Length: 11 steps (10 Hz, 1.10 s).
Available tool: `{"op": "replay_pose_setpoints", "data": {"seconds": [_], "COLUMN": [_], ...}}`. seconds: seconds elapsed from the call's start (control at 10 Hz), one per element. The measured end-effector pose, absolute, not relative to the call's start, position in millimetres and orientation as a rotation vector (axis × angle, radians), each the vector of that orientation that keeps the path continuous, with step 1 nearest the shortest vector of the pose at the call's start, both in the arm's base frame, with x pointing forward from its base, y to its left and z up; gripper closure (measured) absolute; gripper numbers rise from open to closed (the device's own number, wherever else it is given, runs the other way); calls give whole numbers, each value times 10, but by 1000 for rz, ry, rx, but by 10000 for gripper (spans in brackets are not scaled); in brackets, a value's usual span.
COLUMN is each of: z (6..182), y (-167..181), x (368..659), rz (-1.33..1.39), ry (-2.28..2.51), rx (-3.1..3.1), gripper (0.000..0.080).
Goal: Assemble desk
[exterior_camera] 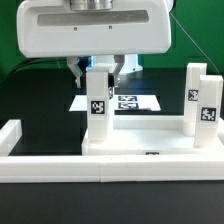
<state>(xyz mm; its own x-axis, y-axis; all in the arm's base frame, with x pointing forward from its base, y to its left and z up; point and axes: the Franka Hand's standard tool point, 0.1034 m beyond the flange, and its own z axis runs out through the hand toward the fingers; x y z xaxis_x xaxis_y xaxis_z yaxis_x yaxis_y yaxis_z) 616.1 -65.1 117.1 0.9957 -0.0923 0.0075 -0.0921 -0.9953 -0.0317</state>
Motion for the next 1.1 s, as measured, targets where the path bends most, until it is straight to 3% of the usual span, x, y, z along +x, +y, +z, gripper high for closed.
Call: {"op": "replay_pose_setpoints", "data": {"seconds": [1.1], "z": [1149], "y": [-505], "x": [6200], "rz": [10], "ry": [1879], "rx": [-2434], "gripper": [511]}}
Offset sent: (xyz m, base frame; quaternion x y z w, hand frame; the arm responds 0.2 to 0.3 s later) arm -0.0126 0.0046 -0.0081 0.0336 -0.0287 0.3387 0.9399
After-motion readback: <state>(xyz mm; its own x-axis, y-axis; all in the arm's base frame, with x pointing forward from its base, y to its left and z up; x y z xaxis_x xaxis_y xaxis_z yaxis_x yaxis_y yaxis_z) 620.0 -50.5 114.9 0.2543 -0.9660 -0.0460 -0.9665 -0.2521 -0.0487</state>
